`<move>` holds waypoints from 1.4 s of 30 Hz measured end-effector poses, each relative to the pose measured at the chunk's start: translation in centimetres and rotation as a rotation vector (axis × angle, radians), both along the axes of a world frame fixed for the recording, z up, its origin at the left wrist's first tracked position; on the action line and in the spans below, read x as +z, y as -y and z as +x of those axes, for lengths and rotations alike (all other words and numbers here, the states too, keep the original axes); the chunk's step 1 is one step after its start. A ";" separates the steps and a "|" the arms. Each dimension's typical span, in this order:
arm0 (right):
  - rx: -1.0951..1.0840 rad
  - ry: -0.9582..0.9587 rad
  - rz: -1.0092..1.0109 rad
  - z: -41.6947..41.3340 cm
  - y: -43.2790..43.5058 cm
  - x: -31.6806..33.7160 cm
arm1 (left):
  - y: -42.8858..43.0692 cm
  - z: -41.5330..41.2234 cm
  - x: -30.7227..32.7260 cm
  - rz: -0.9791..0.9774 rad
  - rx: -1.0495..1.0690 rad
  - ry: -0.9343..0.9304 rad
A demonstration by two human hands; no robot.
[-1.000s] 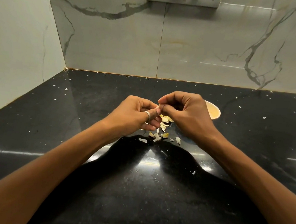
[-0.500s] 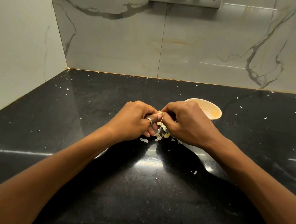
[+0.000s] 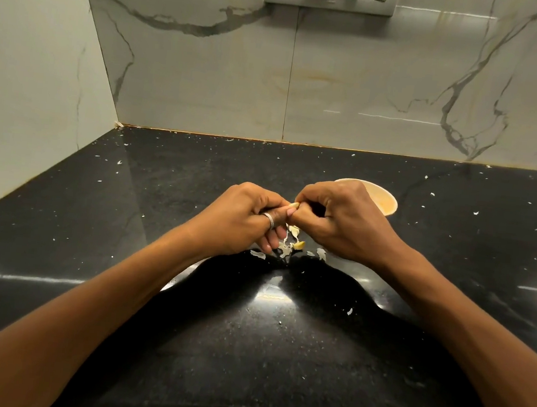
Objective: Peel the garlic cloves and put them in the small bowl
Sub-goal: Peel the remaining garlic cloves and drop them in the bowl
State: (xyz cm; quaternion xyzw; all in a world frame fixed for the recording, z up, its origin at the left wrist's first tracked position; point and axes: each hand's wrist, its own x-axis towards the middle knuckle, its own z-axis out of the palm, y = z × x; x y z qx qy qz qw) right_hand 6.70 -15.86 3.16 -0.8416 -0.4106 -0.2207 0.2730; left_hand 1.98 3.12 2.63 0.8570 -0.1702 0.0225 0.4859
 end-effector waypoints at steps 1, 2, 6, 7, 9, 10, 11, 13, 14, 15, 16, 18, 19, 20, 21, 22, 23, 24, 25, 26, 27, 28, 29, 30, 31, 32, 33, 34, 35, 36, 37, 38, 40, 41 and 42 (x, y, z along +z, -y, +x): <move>0.013 -0.034 0.034 0.0 0.0 0.0 | 0.1 -0.1 0.1 -0.036 -0.013 -0.021; 0.027 -0.072 0.070 0.0 0.0 0.0 | 0.1 -0.1 0.3 -0.077 -0.018 -0.043; 0.028 -0.135 0.182 0.2 0.0 0.2 | 0.0 0.1 0.5 -0.201 0.037 -0.072; 0.025 -0.135 0.195 0.3 0.0 0.2 | -0.1 0.2 0.4 -0.207 0.061 -0.044; 0.023 -0.136 0.199 0.2 -0.1 0.2 | -0.3 0.4 0.4 -0.228 0.098 0.021; 0.026 -0.143 0.195 0.2 -0.1 0.1 | -0.4 0.4 0.4 -0.244 0.111 0.047; 0.032 -0.153 0.193 0.2 -0.2 0.1 | -0.5 0.5 0.4 -0.250 0.119 0.079; 0.039 -0.174 0.193 0.1 -0.2 0.1 | -0.6 0.5 0.3 -0.210 0.123 0.178; 0.042 -0.183 0.193 0.1 -0.1 0.2 | -0.6 0.5 0.2 -0.179 0.123 0.234; 0.045 -0.192 0.192 0.0 -0.1 0.2 | -0.5 0.5 0.2 -0.156 0.124 0.283; 0.045 -0.203 0.194 0.0 0.0 0.3 | -0.4 0.5 0.1 -0.144 0.127 0.320; 0.036 -0.243 0.214 0.0 0.0 0.4 | -0.3 0.4 -0.1 -0.146 0.131 0.357; 0.031 -0.268 0.229 0.0 0.0 0.4 | -0.3 0.4 -0.1 -0.145 0.131 0.368; 0.026 -0.290 0.243 0.1 0.0 0.4 | -0.3 0.4 -0.1 -0.143 0.128 0.377; 0.025 -0.307 0.254 0.1 -0.1 0.4 | -0.3 0.3 -0.1 -0.147 0.125 0.378; 0.028 -0.323 0.260 0.1 -0.1 0.5 | -0.3 0.3 -0.1 -0.159 0.124 0.370; 0.035 -0.342 0.266 0.1 -0.1 0.5 | -0.3 0.3 0.0 -0.177 0.125 0.358; 0.042 -0.362 0.270 0.1 -0.1 0.5 | -0.3 0.3 0.0 -0.193 0.128 0.344; 0.045 -0.377 0.272 0.0 -0.1 0.5 | -0.2 0.3 0.1 -0.203 0.135 0.331; 0.045 -0.386 0.274 0.0 -0.2 0.6 | -0.2 0.3 0.1 -0.210 0.143 0.317; 0.042 -0.395 0.277 -0.1 -0.2 0.6 | -0.2 0.3 0.1 -0.223 0.152 0.299; 0.041 -0.410 0.285 -0.1 -0.2 0.7 | -0.1 0.3 0.1 -0.245 0.161 0.274; 0.039 -0.429 0.297 -0.2 -0.2 0.8 | -0.1 0.3 0.2 -0.277 0.168 0.244; 0.037 -0.449 0.309 -0.2 -0.2 0.8 | -0.1 0.3 0.3 -0.313 0.170 0.213; 0.033 -0.466 0.319 -0.3 -0.2 0.9 | 0.0 0.2 0.4 -0.352 0.171 0.182; 0.028 -0.478 0.329 -0.4 -0.2 1.0 | 0.0 0.2 0.5 -0.395 0.174 0.149; 0.023 -0.487 0.342 -0.5 -0.3 1.1 | 0.1 0.2 0.6 -0.443 0.179 0.118; 0.019 -0.493 0.355 -0.6 -0.3 1.1 | 0.1 0.1 0.7 -0.488 0.186 0.092; 0.016 -0.496 0.365 -0.7 -0.4 1.2 | 0.1 0.1 0.8 -0.527 0.194 0.074; 0.015 -0.495 0.371 -0.7 -0.4 1.2 | 0.1 0.2 0.9 -0.559 0.203 0.060; 0.014 -0.490 0.372 -0.7 -0.3 1.2 | 0.0 0.2 1.0 -0.588 0.213 0.047; 0.011 -0.484 0.372 -0.7 -0.3 1.2 | -0.1 0.2 1.1 -0.617 0.226 0.034; 0.003 -0.473 0.369 -0.7 -0.2 1.3 | -0.4 0.3 1.2 -0.668 0.250 0.028; -0.001 -0.469 0.363 -0.6 -0.1 1.3 | -0.6 0.4 1.3 -0.682 0.256 0.034; -0.005 -0.468 0.356 -0.6 -0.1 1.3 | -0.7 0.4 1.4 -0.687 0.257 0.038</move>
